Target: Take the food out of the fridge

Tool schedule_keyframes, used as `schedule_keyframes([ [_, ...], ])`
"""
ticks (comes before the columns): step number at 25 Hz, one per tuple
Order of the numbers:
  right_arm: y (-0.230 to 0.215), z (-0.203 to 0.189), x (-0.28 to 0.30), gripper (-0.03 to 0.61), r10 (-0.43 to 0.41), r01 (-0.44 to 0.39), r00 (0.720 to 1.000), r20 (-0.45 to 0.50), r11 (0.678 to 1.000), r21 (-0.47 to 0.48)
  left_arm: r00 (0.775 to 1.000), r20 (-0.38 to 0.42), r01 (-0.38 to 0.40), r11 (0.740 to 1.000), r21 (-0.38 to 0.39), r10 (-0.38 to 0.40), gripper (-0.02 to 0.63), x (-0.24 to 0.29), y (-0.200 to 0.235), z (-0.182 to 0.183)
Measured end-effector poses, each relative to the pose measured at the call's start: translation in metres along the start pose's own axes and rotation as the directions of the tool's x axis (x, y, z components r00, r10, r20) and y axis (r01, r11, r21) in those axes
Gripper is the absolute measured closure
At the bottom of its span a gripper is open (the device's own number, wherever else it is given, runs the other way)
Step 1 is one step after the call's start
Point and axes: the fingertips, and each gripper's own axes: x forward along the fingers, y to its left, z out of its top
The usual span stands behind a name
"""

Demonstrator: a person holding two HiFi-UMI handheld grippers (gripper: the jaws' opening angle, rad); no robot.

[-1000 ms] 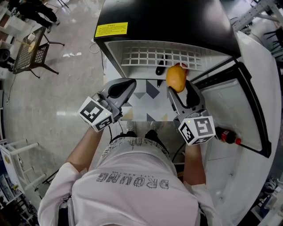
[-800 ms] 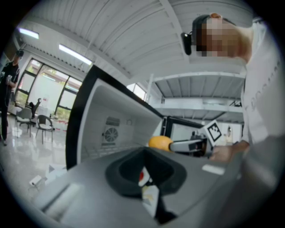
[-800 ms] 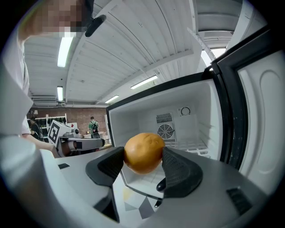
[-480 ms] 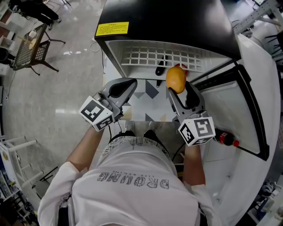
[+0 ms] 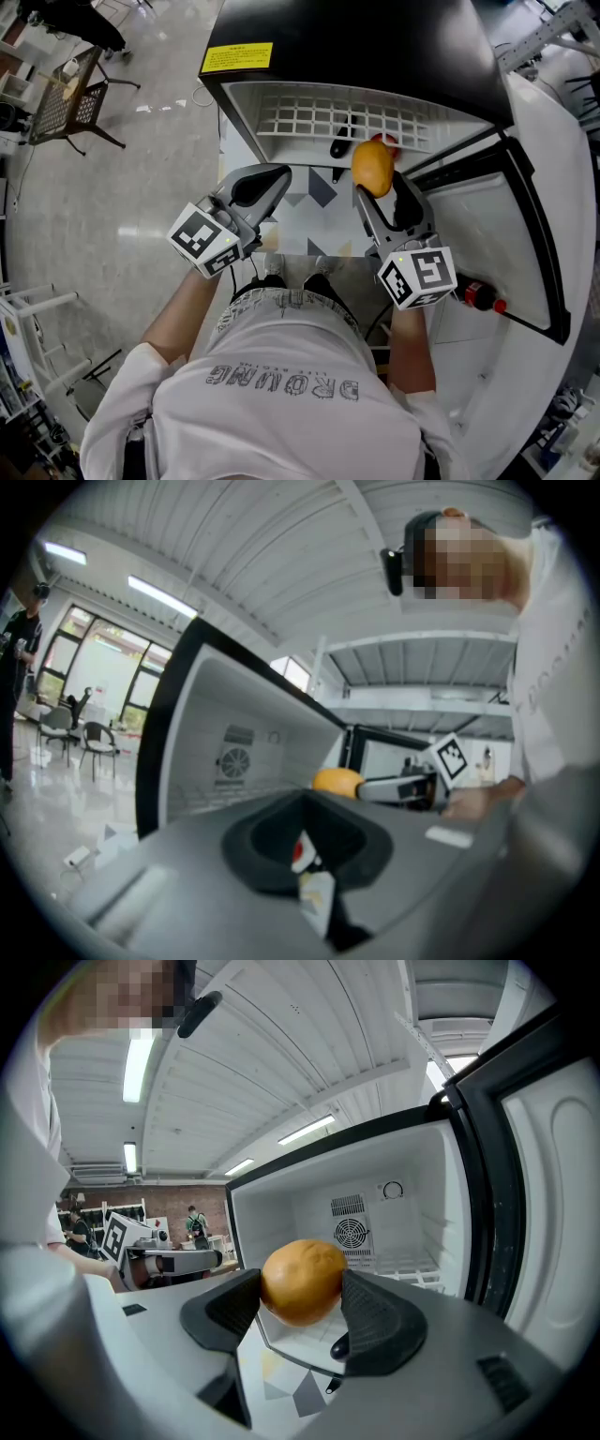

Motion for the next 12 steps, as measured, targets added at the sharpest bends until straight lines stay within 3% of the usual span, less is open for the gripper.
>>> schedule_keyframes([
  [12, 0.0015, -0.0027, 0.0029, 0.307, 0.013, -0.013, 1.0, -0.01, 1.0, 0.003, 1.0, 0.0, -0.011, 1.0, -0.007, 0.011, 0.607, -0.0014, 0.0018, -0.0018],
])
